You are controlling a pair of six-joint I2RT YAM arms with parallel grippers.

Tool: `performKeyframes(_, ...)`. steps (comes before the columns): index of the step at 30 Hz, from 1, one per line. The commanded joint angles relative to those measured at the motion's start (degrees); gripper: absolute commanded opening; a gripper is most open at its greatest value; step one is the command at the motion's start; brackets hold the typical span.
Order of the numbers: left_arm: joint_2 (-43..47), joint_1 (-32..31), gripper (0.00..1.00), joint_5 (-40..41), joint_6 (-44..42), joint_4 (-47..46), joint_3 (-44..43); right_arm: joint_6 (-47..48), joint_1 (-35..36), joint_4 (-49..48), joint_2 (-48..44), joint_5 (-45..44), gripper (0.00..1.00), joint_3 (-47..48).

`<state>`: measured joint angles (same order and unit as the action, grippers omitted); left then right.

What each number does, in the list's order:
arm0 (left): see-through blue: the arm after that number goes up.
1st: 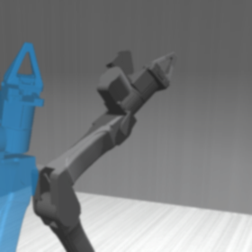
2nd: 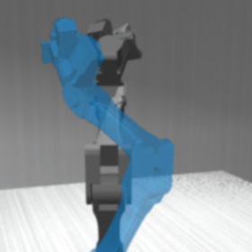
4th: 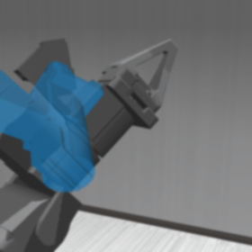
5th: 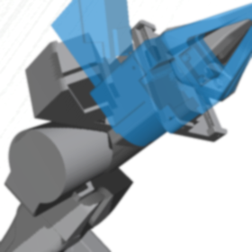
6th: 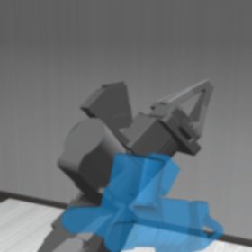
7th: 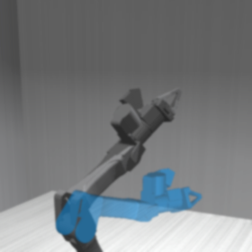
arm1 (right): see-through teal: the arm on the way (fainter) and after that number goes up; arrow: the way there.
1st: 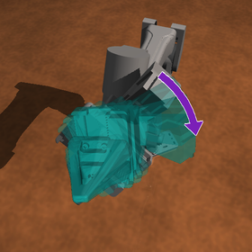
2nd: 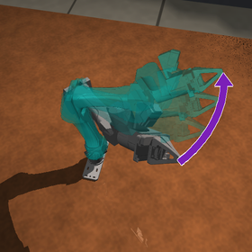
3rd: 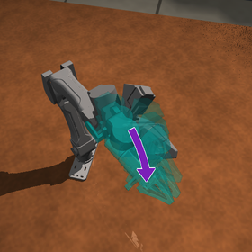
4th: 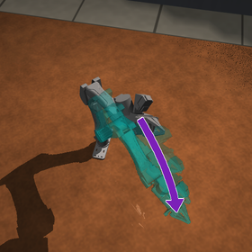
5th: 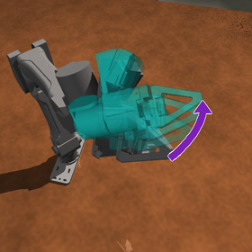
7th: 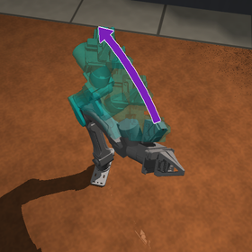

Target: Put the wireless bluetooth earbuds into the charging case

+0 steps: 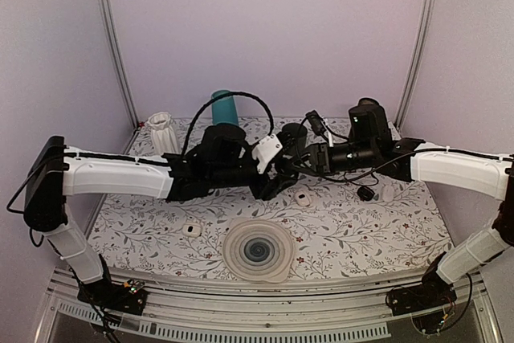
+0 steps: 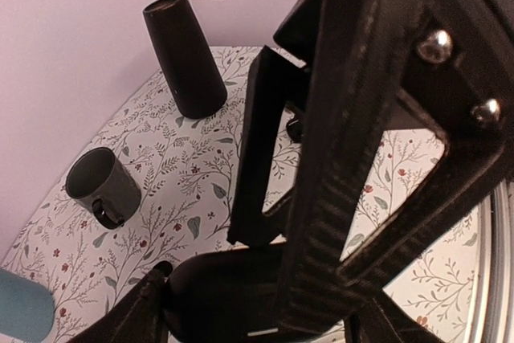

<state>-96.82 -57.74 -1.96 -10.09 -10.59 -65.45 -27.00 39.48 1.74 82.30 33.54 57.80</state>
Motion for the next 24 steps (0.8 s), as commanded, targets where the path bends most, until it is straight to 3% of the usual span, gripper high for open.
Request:
performKeyframes(1, 3.02, -1.02, 0.42, 1.16, -0.94, -0.2, -1.09, 0.65, 0.38, 1.53, 0.6, -0.61, 0.52, 1.55)
performKeyframes(12, 2.62, -1.24, 0.42, 1.42, -1.06, -0.66, -1.34, -0.3, 1.3, 1.98, 1.61, -0.97, 0.4, 2.37)
performKeyframes(19, 2.37, -1.28, 0.43, 1.51, -1.07, -0.58, -1.43, -1.17, 1.94, 0.73, 2.45, -0.56, 0.14, 2.95)
performKeyframes(22, 2.33, -1.31, 0.52, 1.91, -0.71, -0.72, -1.18, -1.44, 1.96, 0.29, 2.31, -0.66, 0.05, 3.0)
performKeyframes(24, 2.49, -1.28, 0.65, 1.97, -0.36, -1.02, -0.95, -1.56, 1.94, -0.08, 2.04, -0.75, 0.04, 2.93)
